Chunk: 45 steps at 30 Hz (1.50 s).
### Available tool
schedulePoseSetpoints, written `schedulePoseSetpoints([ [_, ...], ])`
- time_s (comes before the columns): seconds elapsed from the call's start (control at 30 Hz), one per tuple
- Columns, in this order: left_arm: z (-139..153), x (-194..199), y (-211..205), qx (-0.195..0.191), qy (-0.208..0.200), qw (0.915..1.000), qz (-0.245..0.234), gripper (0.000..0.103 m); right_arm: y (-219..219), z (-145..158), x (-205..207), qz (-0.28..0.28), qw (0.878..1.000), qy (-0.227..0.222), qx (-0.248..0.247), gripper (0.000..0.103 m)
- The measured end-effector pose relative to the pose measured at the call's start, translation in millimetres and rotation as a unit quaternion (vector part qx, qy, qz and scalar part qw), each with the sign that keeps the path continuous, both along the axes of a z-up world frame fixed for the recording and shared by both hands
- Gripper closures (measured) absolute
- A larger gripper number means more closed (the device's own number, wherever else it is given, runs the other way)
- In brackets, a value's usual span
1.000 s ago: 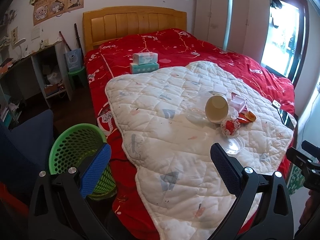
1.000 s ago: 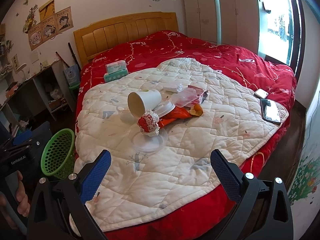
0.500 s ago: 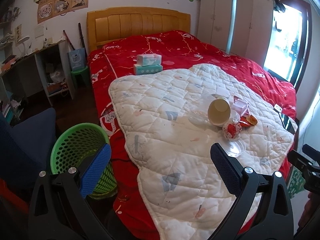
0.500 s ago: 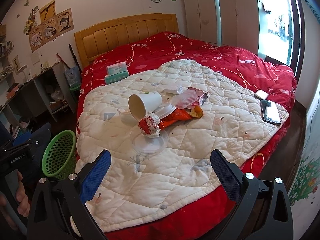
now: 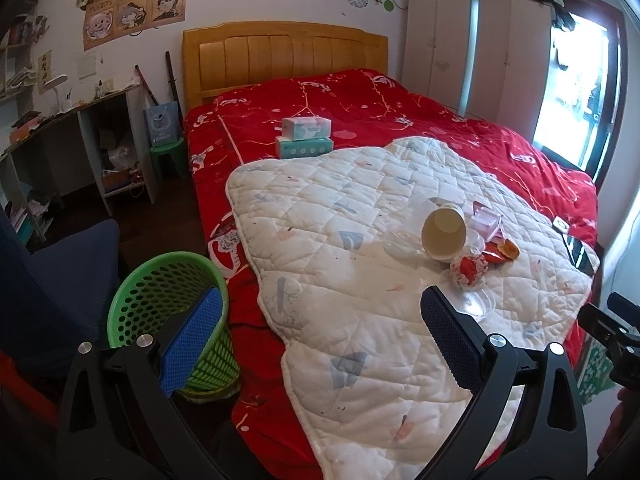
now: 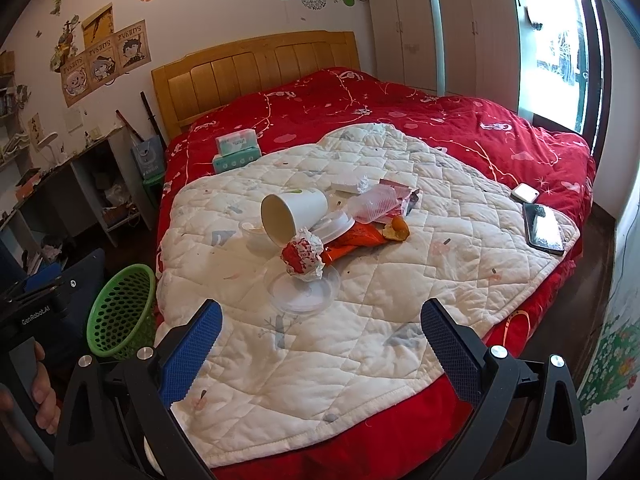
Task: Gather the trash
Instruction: 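Approach the trash on the quilted pad with both tools open, then grasp the crumpled red-and-white wrapper with the right tool while the left tool grasps the paper cup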
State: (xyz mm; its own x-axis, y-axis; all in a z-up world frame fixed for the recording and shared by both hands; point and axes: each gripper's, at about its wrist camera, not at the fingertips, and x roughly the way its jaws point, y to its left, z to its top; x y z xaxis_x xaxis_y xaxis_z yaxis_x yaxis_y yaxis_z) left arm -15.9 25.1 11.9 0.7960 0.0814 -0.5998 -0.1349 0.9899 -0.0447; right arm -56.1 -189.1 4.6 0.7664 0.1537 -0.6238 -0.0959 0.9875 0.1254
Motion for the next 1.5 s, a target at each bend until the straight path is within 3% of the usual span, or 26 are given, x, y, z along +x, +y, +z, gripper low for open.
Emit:
schedulePoseSetpoints([
  [0.9, -1.3, 9.9, 0.8, 0.005, 0.000, 1.0000, 0.000, 0.005, -1.3, -6.4, 11.6, 0.002, 1.000, 0.007, -0.004, 0.007],
  [1.5, -9.3, 50.5, 3.9, 0.010, 0.018, 0.9998, 0.002, 0.005, 8.6, -23.2, 59.2, 0.025, 0.999, 0.027, -0.023, 0.007],
])
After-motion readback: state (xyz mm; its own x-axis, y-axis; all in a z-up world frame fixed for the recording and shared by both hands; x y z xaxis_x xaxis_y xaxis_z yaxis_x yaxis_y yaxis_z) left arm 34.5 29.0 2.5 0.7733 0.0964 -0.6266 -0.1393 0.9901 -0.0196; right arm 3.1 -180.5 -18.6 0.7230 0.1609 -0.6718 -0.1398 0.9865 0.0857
